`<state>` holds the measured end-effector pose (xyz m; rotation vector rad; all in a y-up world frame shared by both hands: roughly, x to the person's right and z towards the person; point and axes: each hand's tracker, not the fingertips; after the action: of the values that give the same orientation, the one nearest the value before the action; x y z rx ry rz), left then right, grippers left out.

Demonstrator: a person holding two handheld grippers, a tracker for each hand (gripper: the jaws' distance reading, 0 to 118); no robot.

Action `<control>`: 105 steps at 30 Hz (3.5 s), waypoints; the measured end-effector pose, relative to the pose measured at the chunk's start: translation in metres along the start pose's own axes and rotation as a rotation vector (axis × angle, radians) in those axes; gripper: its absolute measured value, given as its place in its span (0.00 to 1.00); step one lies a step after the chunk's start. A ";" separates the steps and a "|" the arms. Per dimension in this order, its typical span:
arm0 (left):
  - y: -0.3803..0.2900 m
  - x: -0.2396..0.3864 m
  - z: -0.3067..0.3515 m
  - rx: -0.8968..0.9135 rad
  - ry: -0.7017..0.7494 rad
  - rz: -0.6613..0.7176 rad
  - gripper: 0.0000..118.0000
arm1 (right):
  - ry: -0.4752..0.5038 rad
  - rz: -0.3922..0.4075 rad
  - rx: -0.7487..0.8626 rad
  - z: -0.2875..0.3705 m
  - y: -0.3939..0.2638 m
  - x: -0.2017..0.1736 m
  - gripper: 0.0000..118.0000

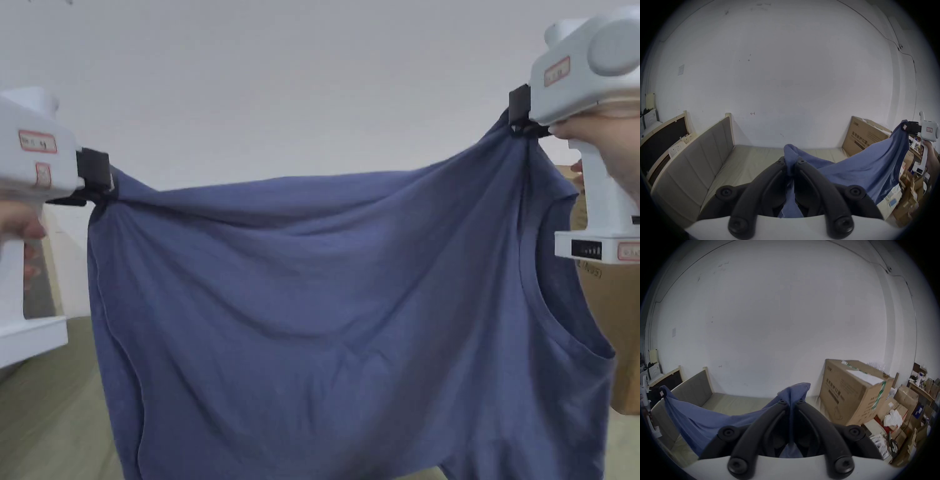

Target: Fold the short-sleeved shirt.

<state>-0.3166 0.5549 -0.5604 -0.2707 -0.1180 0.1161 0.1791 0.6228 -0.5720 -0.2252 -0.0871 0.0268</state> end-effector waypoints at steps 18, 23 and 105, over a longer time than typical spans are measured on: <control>-0.184 0.003 -0.128 -0.273 0.000 0.070 0.06 | -0.027 -0.077 -0.268 -0.143 -0.237 -0.002 0.02; -0.342 0.006 -0.084 -0.545 -0.035 0.049 0.06 | 0.046 -0.126 -0.537 -0.090 -0.413 0.013 0.02; -0.376 -0.079 -0.221 -0.664 0.082 -0.108 0.01 | 0.054 -0.272 -0.653 -0.188 -0.465 0.074 0.84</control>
<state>-0.3287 0.1278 -0.6773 -0.9294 -0.0866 -0.0459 0.2771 0.1310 -0.6446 -0.8641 -0.0698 -0.2831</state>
